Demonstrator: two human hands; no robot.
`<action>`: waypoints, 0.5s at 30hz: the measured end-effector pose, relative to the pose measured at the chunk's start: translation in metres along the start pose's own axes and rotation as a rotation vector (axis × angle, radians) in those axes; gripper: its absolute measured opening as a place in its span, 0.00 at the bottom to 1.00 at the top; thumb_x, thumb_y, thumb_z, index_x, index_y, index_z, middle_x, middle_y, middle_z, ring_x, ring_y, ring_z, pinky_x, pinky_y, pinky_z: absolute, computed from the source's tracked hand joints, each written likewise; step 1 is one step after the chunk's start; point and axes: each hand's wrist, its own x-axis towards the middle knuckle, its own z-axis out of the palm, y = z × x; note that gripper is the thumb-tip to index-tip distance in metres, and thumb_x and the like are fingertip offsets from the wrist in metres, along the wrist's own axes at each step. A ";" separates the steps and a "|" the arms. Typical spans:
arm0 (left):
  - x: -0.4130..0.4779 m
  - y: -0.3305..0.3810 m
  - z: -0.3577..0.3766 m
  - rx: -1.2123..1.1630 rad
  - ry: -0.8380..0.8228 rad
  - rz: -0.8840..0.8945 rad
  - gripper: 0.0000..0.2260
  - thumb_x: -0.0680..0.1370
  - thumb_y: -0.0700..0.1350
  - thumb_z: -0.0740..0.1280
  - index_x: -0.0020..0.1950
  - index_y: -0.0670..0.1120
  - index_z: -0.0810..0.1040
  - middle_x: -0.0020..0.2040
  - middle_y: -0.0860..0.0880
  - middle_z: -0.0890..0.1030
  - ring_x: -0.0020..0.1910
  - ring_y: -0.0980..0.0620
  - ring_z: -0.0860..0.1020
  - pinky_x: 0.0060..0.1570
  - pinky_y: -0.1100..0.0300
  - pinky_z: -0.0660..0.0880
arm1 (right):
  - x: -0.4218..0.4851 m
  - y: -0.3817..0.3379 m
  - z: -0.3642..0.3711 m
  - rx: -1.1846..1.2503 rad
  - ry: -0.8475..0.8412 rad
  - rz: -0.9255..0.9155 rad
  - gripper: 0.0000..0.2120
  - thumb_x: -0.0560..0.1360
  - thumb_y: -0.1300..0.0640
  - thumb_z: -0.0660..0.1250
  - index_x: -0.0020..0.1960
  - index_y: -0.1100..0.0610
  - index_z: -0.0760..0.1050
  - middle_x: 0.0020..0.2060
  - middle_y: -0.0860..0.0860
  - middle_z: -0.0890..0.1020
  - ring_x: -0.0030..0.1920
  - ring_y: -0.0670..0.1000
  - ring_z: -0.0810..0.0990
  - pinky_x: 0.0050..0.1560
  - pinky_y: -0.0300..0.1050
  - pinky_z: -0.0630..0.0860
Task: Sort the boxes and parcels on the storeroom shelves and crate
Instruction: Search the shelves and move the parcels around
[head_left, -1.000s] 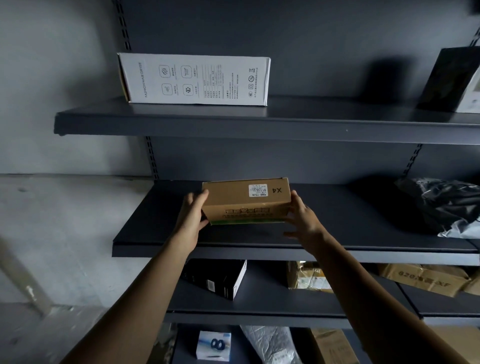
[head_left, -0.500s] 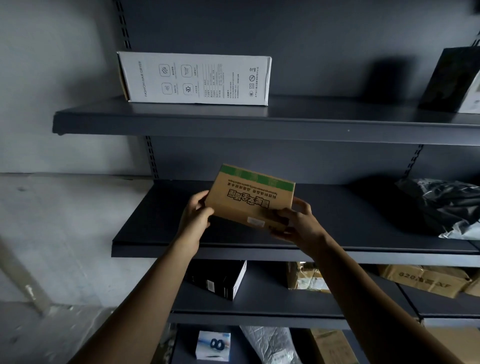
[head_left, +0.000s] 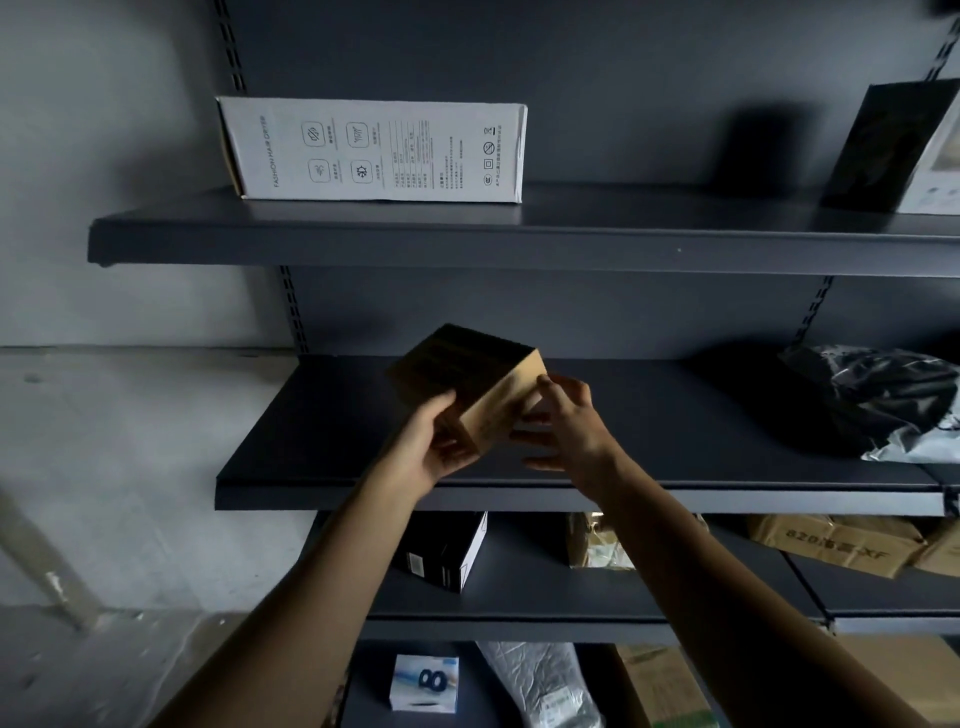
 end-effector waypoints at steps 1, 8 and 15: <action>-0.001 0.002 -0.005 0.016 0.011 -0.004 0.08 0.80 0.49 0.64 0.49 0.44 0.76 0.46 0.41 0.78 0.45 0.45 0.77 0.47 0.50 0.75 | 0.001 0.000 -0.004 -0.003 0.027 -0.012 0.13 0.82 0.45 0.57 0.63 0.48 0.60 0.51 0.54 0.80 0.49 0.55 0.83 0.54 0.61 0.78; -0.005 0.008 -0.028 0.249 0.015 0.118 0.12 0.77 0.39 0.61 0.58 0.47 0.76 0.51 0.43 0.80 0.47 0.47 0.77 0.45 0.55 0.72 | 0.003 0.005 -0.022 -0.029 0.007 -0.004 0.20 0.79 0.41 0.60 0.67 0.47 0.62 0.55 0.54 0.78 0.52 0.53 0.80 0.49 0.54 0.80; -0.010 0.022 -0.026 0.765 0.107 0.334 0.19 0.76 0.37 0.61 0.65 0.50 0.70 0.54 0.49 0.76 0.53 0.50 0.73 0.48 0.53 0.70 | 0.004 0.016 -0.024 0.041 -0.185 -0.098 0.32 0.71 0.45 0.73 0.70 0.51 0.64 0.61 0.57 0.78 0.58 0.60 0.80 0.49 0.56 0.82</action>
